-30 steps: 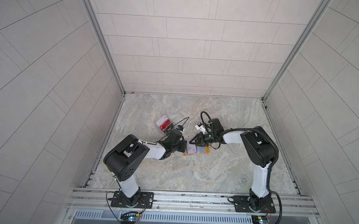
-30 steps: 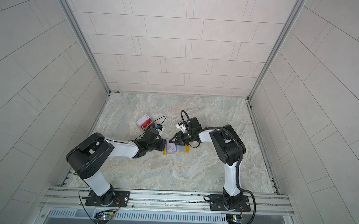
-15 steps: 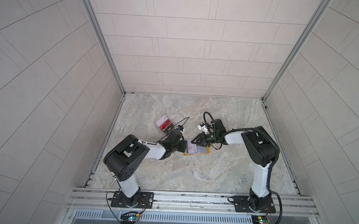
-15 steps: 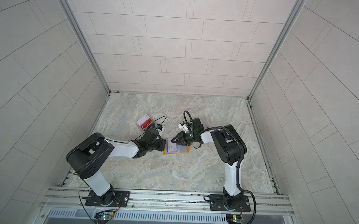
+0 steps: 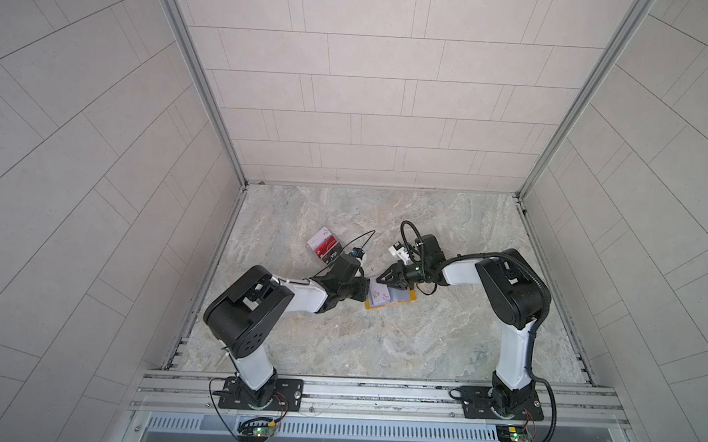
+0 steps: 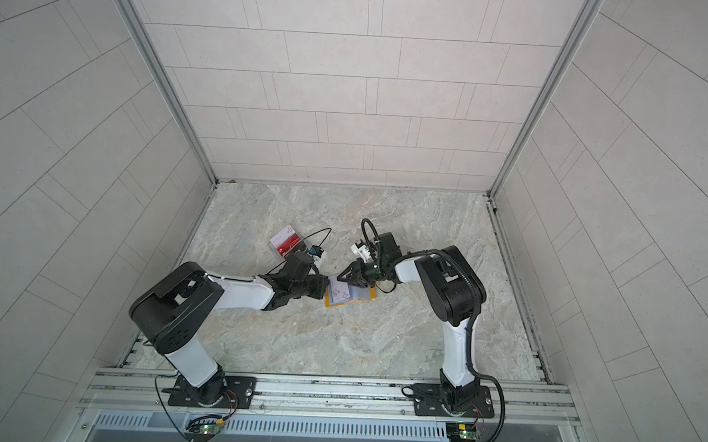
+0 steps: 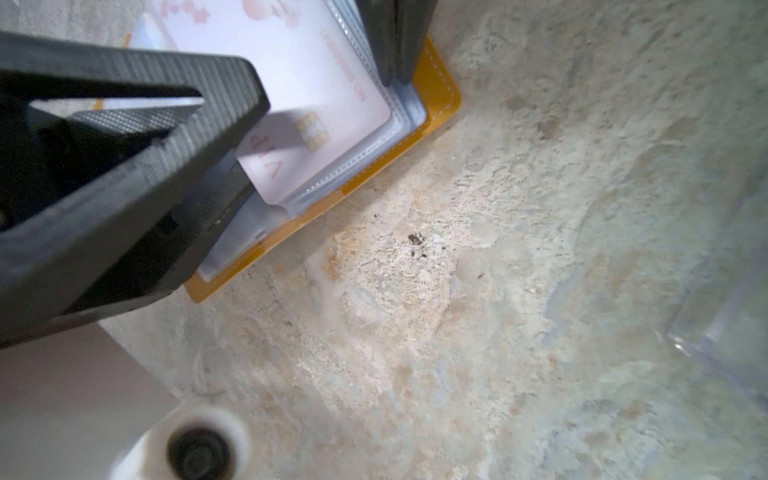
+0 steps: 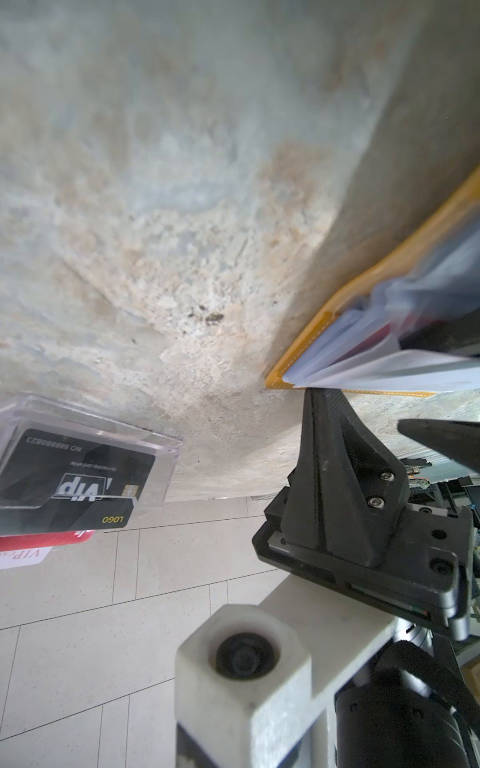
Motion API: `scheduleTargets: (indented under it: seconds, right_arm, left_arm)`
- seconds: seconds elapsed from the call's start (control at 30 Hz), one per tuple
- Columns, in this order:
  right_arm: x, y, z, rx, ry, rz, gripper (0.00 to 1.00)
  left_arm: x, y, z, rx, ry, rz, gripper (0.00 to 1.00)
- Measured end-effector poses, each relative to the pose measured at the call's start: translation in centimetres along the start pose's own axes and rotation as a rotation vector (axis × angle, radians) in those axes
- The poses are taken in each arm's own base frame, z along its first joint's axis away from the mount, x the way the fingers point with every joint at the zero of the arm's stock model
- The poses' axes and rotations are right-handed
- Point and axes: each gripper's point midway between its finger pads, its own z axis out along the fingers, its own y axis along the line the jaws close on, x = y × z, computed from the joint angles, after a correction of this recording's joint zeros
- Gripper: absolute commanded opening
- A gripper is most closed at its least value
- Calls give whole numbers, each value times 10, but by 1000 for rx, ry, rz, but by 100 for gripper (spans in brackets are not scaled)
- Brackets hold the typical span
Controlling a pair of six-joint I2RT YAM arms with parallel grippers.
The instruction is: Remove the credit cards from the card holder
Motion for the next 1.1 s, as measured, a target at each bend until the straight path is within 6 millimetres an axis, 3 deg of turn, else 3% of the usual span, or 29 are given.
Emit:
scheduleTargets:
  seconds: [0.5,1.1]
  right_arm:
    - [-1,-5,3,7,2,6,26]
    - [-1,-4,4,-2,5,1,26]
  left_arm:
    - [-3,-8,-5,28,16,2,0]
    - [3,0,-3,7,-4,3,0]
